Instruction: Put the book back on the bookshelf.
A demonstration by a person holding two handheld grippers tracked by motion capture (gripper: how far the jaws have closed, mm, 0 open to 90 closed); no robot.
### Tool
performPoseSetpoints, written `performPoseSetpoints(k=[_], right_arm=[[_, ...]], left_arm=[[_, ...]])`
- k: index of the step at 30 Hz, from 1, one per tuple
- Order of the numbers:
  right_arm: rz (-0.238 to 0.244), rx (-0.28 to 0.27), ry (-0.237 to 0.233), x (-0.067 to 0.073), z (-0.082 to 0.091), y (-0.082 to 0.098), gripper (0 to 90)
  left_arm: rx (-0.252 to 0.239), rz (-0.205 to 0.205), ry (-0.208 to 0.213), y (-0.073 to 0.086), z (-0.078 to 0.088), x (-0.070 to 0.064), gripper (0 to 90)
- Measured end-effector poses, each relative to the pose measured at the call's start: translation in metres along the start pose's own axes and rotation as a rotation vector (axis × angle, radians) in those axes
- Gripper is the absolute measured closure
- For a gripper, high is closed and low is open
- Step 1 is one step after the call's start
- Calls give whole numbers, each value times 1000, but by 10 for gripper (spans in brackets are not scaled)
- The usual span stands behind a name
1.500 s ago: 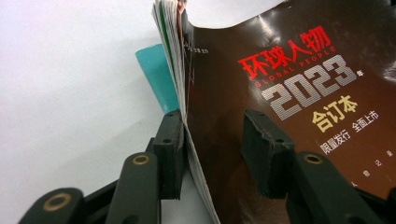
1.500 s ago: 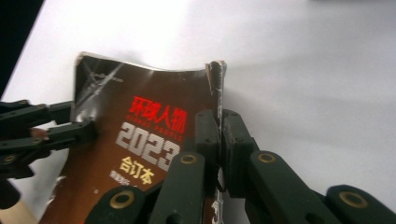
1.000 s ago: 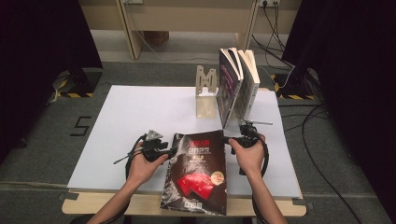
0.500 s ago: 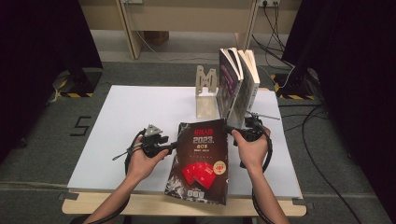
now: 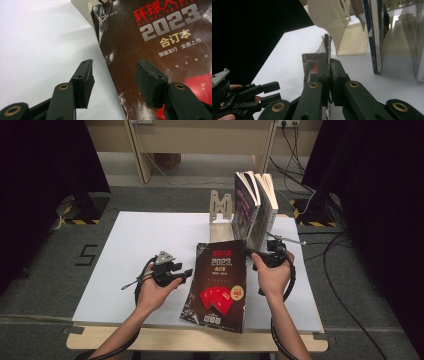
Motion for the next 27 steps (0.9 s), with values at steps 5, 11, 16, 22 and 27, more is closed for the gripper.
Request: performPoseSetpoints(k=[5, 11, 16, 22, 27], right_arm=[[13, -20, 3, 2, 4, -4, 881], [21, -45, 1, 5, 9, -11, 881], [43, -63, 5, 10, 10, -16, 880], [53, -81, -2, 13, 8, -20, 880], [53, -92, -9, 16, 7, -23, 881]], left_arm=[[-5, -4, 1, -2, -1, -1, 467], [-7, 2, 0, -5, 0, -1, 448], [-11, 6, -1, -6, 0, -1, 428], [-16, 8, -1, -8, 0, 0, 428], [-24, 8, 1, -11, 0, -1, 426]])
Point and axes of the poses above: each handheld gripper's, and its own axes: z roughly backward along the jaws, y roughly out of its underside, x roughly to its left, the point moved 3 cm from there along -z, roughly forward along the jaws, and after that the axes turned 11 degrees about -y, right-handed, at the moved point
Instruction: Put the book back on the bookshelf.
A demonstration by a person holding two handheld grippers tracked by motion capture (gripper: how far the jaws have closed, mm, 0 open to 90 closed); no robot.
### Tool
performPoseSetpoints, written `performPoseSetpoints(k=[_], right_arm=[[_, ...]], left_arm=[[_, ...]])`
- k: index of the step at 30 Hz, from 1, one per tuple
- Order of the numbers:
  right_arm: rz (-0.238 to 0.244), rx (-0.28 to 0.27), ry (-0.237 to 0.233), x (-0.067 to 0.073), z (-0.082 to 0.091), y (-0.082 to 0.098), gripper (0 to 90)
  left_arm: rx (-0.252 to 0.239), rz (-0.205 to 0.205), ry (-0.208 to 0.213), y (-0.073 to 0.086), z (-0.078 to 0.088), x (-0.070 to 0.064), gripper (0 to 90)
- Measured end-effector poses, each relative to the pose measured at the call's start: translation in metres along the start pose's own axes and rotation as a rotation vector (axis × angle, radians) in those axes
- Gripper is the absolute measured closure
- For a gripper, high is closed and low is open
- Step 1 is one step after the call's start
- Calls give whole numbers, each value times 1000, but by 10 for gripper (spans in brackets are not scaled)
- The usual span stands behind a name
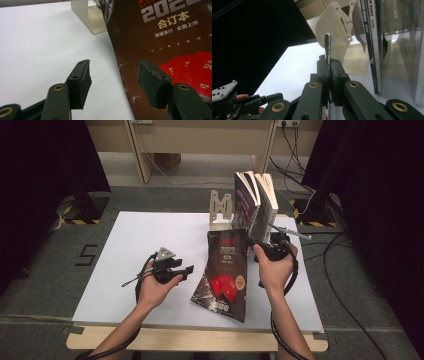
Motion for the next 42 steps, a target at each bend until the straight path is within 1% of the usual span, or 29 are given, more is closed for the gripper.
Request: performPoseSetpoints(k=[2, 4, 6, 9, 11, 12, 14, 19, 20, 21, 22, 27, 30, 33, 34, 39, 40, 42], right_arm=[[10, -12, -2, 2, -1, -2, 881], [17, -21, -2, 3, -1, -4, 881], [12, -26, -3, 5, -1, -4, 881], [24, -45, -4, 7, 1, -7, 881], [17, -50, -6, 9, 2, -9, 881], [28, -55, -6, 8, 2, -9, 881], [23, -61, -4, 9, 1, -10, 881], [33, -78, -4, 11, 0, -13, 880], [42, -89, -4, 11, 0, -14, 880], [27, -89, -6, 12, 0, -15, 880], [34, -93, -5, 12, -1, -15, 880], [33, -104, -5, 12, -3, -19, 880], [48, -116, -3, 11, -8, -23, 880], [51, -125, -4, 13, -9, -24, 880], [63, -135, -2, 14, -10, -26, 880], [66, -154, -4, 18, -9, -30, 880], [71, -166, -5, 20, -10, -33, 880], [77, -170, -3, 20, -10, -35, 881]], left_arm=[[-5, -9, 3, -2, 0, -1, 422], [-9, -10, 5, -4, 0, -1, 421], [-12, -9, 7, -5, 0, -2, 420], [-17, -16, 12, -8, 0, -4, 420], [-19, -16, 13, -8, 0, -4, 420], [-19, -16, 14, -9, -1, -5, 420], [-23, -19, 16, -9, -1, -5, 417], [-25, -24, 14, -10, -1, -5, 409], [-31, -27, 13, -11, -1, -4, 408], [-35, -29, 13, -12, -1, -4, 406], [-36, -29, 13, -13, -1, -4, 404], [-41, -29, 15, -14, -2, -4, 402], [-45, -32, 17, -17, -3, -4, 401], [-48, -34, 18, -18, -3, -4, 401], [-51, -36, 18, -20, -2, -4, 400], [-58, -40, 20, -23, -2, -5, 400], [-58, -40, 20, -23, -2, -5, 400], [-60, -39, 22, -24, -2, -6, 400]])
Point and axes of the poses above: each handheld gripper's, and its own axes: z roughly backward along the jaws, y roughly out of its underside, x roughly to its left, the point moved 3 cm from there along -z, roughly forward along the jaws, and after that the axes turned 11 degrees about -y, right-handed, at the moved point
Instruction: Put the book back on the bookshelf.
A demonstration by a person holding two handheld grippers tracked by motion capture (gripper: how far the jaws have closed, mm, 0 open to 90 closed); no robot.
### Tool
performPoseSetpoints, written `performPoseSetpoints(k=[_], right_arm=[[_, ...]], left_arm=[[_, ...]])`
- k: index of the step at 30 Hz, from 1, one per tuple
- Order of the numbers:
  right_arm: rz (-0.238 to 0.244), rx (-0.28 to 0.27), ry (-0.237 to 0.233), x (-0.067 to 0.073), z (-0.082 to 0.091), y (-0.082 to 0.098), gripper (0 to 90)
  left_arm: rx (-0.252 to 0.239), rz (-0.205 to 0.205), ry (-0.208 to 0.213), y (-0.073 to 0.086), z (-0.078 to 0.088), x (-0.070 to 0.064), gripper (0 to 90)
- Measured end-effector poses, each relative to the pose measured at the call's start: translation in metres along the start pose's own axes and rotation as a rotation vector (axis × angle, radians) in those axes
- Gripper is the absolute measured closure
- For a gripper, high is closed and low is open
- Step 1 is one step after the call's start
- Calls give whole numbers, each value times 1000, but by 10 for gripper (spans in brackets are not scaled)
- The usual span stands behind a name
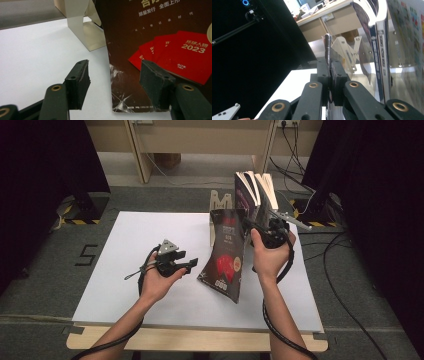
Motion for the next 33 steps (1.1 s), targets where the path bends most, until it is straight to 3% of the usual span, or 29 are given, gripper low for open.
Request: performPoseSetpoints(k=[21, 33], right_arm=[[18, -53, 14, 3, -16, -20, 880], [21, -70, 10, 2, -27, -32, 880]], left_arm=[[6, 9, 0, -6, -5, 3, 401], [-26, 11, 7, -20, -4, 4, 415]])
Point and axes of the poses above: each handheld gripper's, and its own axes: z roughly backward along the jaws, y roughly out of its underside, x roughly to its left, the point moved 3 cm from there along -z, roughly forward along the jaws, and after that the axes turned 11 degrees about -y, right-handed, at the moved point
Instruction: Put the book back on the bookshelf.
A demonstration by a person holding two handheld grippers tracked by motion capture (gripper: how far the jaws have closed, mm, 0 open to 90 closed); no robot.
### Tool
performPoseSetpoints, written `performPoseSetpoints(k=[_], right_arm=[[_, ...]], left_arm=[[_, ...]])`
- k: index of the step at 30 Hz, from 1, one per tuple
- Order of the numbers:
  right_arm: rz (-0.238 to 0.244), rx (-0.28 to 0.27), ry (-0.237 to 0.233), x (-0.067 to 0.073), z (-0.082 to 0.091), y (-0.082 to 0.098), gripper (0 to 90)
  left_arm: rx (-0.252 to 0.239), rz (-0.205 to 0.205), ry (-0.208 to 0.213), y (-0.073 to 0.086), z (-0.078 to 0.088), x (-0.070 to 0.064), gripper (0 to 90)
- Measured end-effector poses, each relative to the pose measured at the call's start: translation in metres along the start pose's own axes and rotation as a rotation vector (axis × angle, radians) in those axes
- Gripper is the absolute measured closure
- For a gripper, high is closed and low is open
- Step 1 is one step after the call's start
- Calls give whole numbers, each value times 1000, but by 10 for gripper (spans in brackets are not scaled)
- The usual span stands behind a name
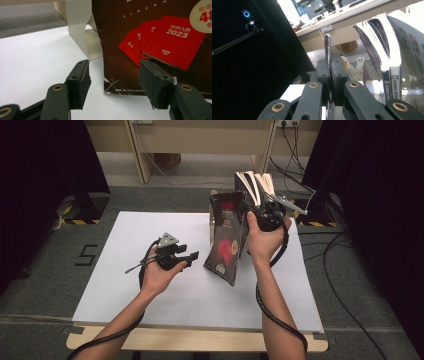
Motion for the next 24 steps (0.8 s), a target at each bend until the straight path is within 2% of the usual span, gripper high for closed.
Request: performPoseSetpoints(k=[14, 24], right_arm=[[22, -44, 12, 3, -10, -15, 880], [39, -46, 28, 7, -16, -4, 878]], left_arm=[[-10, -6, 9, -9, -3, -4, 410], [-32, -6, 18, -19, -1, -7, 407]])
Point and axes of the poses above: each handheld gripper's, and its own axes: z roughly backward along the jaws, y roughly out of its underside, x roughly to its left, the point moved 3 cm from there along -z, roughly forward along the jaws, and after that the axes turned 11 degrees about -y, right-handed, at the moved point
